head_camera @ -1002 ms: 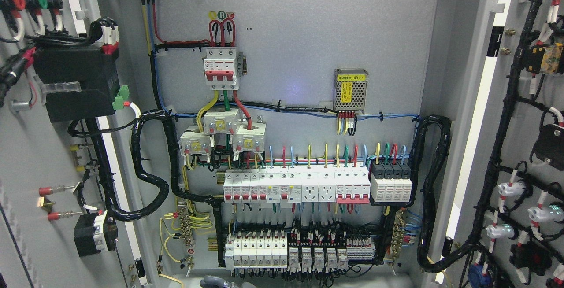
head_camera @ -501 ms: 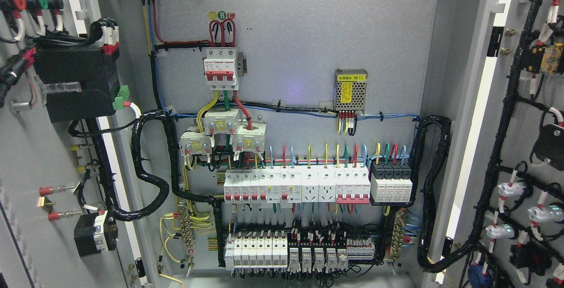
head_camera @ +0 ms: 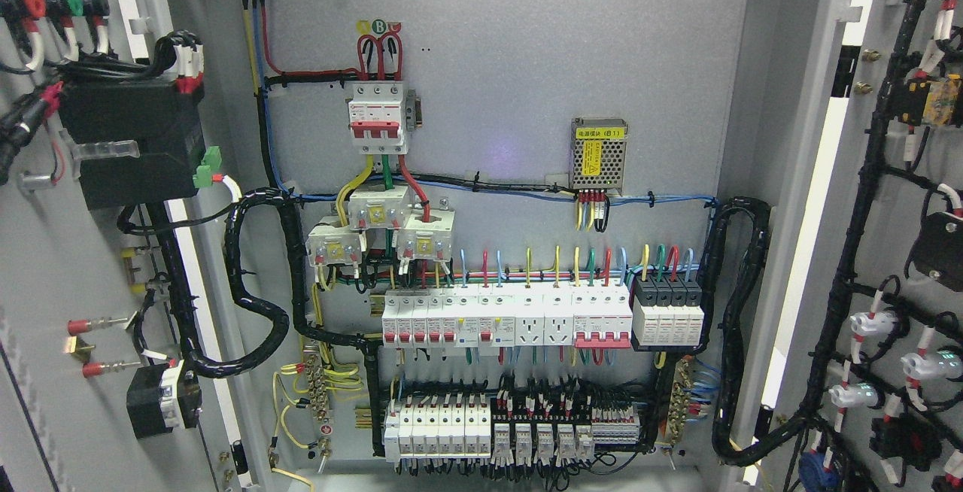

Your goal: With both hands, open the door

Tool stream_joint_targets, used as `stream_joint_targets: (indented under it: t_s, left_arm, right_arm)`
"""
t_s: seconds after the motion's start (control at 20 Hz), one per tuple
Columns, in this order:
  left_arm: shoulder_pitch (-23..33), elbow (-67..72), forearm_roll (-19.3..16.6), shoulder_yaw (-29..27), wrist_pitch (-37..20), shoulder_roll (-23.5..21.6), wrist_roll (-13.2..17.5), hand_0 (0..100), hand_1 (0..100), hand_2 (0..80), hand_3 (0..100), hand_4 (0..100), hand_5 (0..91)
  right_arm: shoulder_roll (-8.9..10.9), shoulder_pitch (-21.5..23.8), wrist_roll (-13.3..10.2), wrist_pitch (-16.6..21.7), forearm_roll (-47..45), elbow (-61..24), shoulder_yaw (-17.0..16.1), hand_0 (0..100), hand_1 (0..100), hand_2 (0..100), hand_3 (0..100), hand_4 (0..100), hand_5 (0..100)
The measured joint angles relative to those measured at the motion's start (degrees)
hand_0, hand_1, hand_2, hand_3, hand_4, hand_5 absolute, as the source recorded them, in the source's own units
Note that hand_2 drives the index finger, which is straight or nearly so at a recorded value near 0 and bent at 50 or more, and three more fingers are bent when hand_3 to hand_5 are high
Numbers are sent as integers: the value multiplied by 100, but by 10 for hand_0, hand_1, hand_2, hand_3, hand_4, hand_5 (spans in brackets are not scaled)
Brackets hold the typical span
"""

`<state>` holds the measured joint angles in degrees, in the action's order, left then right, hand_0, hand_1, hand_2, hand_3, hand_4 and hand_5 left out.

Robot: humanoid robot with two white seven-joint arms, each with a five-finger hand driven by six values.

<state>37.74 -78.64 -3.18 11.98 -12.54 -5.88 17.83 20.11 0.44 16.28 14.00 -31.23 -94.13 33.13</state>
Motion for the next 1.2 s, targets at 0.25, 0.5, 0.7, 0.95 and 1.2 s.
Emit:
stream_joint_targets:
  t_s: [0.25,0.5,0.7,0.95,1.2]
  left_arm:
    - [150,-911,173,-70,-164,-66,-12,0,0,0,0,31,0]
    - [211,-1611,473,-210,-245,-118,-14,0,0,0,0,31,0]
    - [232,-2054,628,-342,-642,-155,-14,0,0,0,0,31,0]
    - [233,-2471,718,-496,-1144,-190,-14,0,0,0,0,32,0]
    - [194,-2756,758,-608,-1548,-213,-15,0,0,0,0,31,0]
  right_arm:
    - [337,646,41,424,23,-248,-326,107,0,0,0,0,0]
    - [651,1125,74,962,28,-433,-687,107,0,0,0,0,0]
    - [841,1462,75,1439,32,-623,-960,107,0,0,0,0,0]
    - [1023,1706,79,1956,34,-851,-1310,107,0,0,0,0,0]
    - [1142,1870,92,2472,34,-1081,-1674,107,0,0,0,0,0]
